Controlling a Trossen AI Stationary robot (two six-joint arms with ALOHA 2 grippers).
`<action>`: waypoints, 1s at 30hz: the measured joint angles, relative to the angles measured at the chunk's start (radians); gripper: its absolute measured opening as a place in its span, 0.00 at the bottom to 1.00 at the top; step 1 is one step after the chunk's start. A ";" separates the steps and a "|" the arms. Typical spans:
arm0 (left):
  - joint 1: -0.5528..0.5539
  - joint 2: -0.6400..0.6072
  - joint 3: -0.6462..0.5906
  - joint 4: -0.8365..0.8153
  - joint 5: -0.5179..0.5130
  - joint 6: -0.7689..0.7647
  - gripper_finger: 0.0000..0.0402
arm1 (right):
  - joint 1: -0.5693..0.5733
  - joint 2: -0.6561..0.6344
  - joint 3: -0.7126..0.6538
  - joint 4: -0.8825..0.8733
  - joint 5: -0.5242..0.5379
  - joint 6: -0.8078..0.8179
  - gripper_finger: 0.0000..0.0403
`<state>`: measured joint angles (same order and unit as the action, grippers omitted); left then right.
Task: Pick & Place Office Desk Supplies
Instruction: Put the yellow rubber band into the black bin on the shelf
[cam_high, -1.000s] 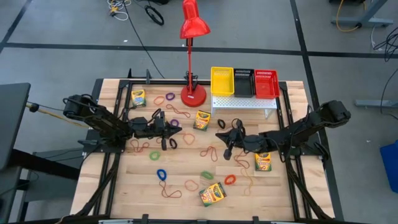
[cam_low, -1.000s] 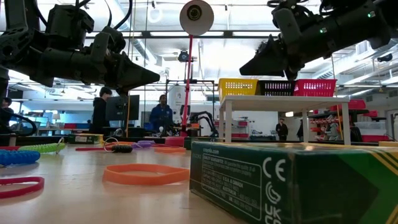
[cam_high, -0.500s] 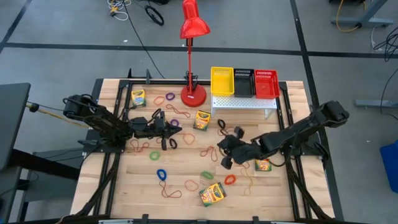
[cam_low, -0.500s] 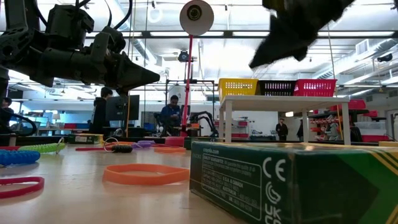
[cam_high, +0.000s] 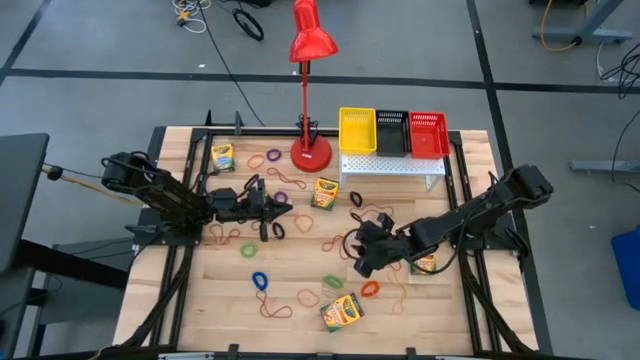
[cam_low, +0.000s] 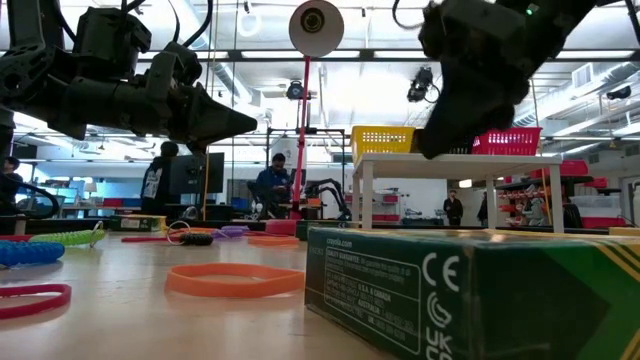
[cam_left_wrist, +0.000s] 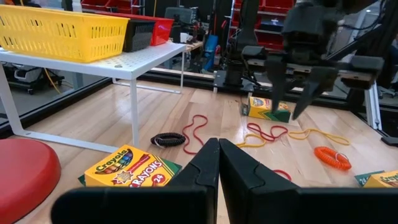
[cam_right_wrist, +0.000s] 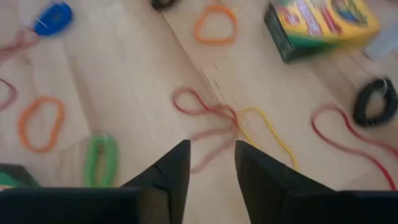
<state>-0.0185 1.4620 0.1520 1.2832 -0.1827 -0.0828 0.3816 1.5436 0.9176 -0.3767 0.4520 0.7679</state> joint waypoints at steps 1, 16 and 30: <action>0.000 0.000 0.000 -0.001 0.000 0.000 0.03 | -0.006 0.000 0.000 -0.013 -0.008 0.004 0.37; 0.000 0.000 0.000 0.000 0.000 0.000 0.03 | -0.025 0.095 0.170 -0.236 -0.076 0.086 0.18; 0.000 0.000 0.000 0.000 0.000 0.000 0.03 | -0.032 0.254 0.253 -0.299 -0.098 0.172 0.32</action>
<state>-0.0184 1.4620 0.1520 1.2831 -0.1828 -0.0828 0.3494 1.7979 1.1702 -0.6761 0.3542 0.9398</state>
